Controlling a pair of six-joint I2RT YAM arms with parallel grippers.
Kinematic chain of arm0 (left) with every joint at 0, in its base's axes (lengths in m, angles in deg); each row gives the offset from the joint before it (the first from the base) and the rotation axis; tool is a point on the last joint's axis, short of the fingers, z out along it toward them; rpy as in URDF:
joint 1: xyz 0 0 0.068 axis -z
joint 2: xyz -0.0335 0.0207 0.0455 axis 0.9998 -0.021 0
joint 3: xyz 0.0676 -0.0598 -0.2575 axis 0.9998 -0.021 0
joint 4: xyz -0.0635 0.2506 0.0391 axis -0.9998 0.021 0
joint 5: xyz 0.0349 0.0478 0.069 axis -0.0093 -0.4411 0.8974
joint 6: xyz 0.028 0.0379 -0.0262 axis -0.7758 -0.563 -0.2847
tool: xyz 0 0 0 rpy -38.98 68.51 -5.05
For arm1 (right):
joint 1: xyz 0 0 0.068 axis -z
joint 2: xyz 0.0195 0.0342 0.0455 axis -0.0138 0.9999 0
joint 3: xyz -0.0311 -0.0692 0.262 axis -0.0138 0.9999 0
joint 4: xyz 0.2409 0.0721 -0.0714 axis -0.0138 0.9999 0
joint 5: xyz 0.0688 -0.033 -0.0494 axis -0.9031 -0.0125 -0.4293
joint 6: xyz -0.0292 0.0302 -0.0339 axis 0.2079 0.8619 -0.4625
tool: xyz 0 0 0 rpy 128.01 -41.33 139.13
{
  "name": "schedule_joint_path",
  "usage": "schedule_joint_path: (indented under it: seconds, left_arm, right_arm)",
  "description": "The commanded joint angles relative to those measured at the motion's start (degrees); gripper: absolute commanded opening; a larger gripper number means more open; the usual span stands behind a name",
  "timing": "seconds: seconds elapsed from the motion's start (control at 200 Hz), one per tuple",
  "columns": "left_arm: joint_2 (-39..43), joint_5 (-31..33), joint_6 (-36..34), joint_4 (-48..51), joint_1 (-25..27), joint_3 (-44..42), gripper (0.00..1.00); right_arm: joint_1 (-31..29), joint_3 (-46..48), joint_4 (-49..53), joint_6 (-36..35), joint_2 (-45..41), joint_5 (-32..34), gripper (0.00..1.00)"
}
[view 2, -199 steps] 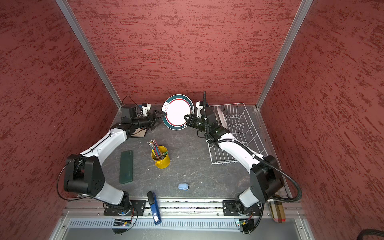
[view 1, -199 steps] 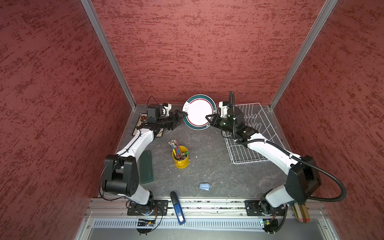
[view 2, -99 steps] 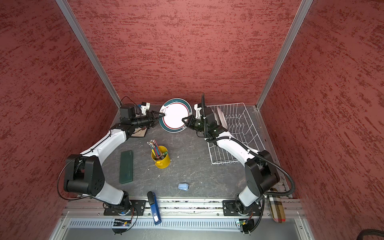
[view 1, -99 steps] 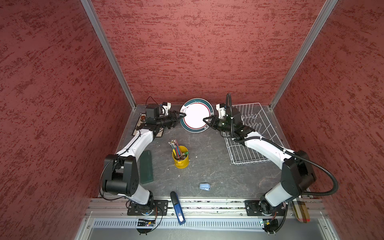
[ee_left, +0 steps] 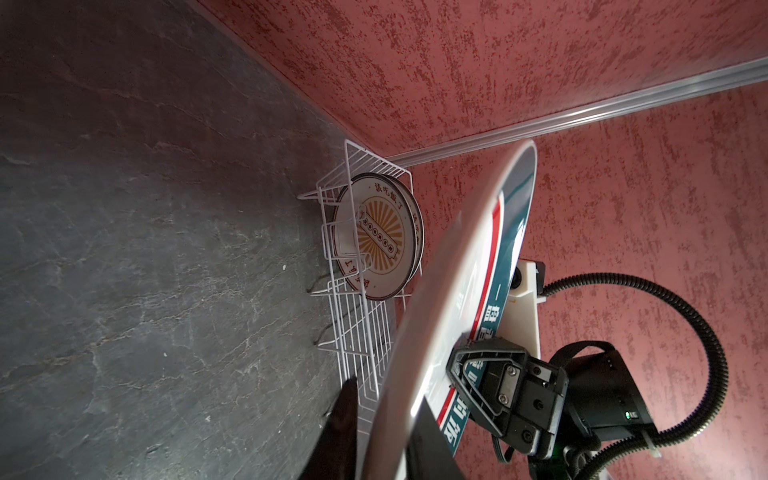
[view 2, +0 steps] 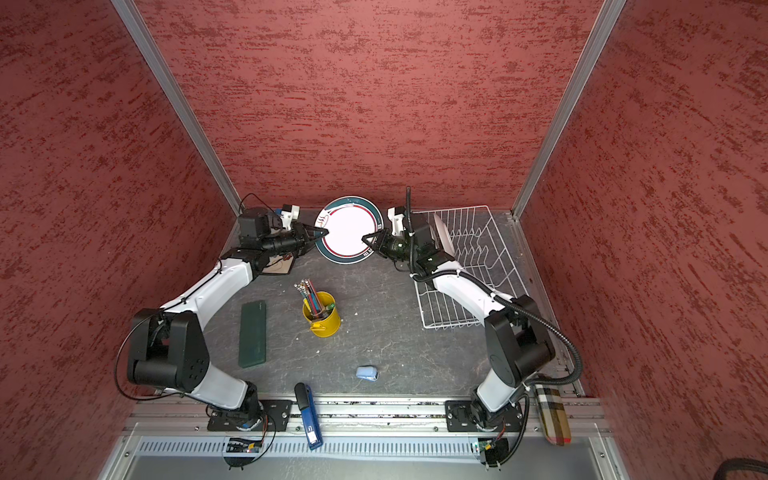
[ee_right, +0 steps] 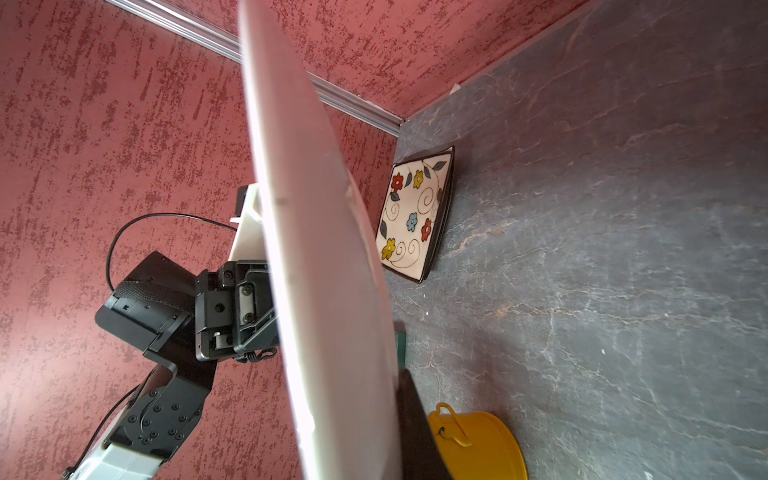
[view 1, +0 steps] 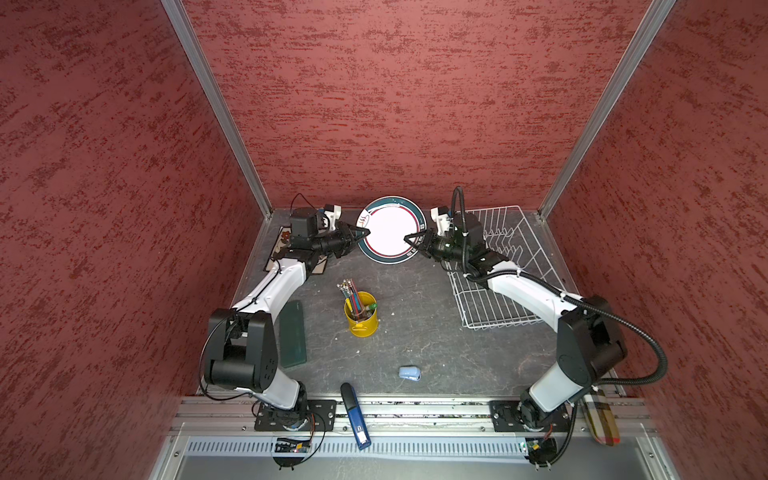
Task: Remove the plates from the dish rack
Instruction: 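Carry the plate toward the left gripper while the left gripper grasps its rim, then open the right gripper and draw it back while the left gripper holds the plate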
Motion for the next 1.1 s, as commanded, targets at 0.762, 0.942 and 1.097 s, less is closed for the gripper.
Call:
schedule_joint_path:
  seconds: [0.762, 0.942, 1.097]
  left_arm:
    - [0.13, 1.2, -2.45, 0.64, -0.88, -0.05, 0.0]
    - [-0.62, 3.67, -5.78, 4.52, -0.89, 1.41, 0.0]
    - [-2.19, 4.71, -7.21, 5.65, -1.26, 2.43, 0.0]
  right_arm:
    - [1.84, -0.8, -0.3, -1.78, -1.32, 0.84, 0.84]
    - [2.28, -0.63, 2.34, -3.85, -2.91, 3.19, 0.86]
    - [2.58, -0.62, 4.82, -5.77, -4.29, 4.99, 0.87]
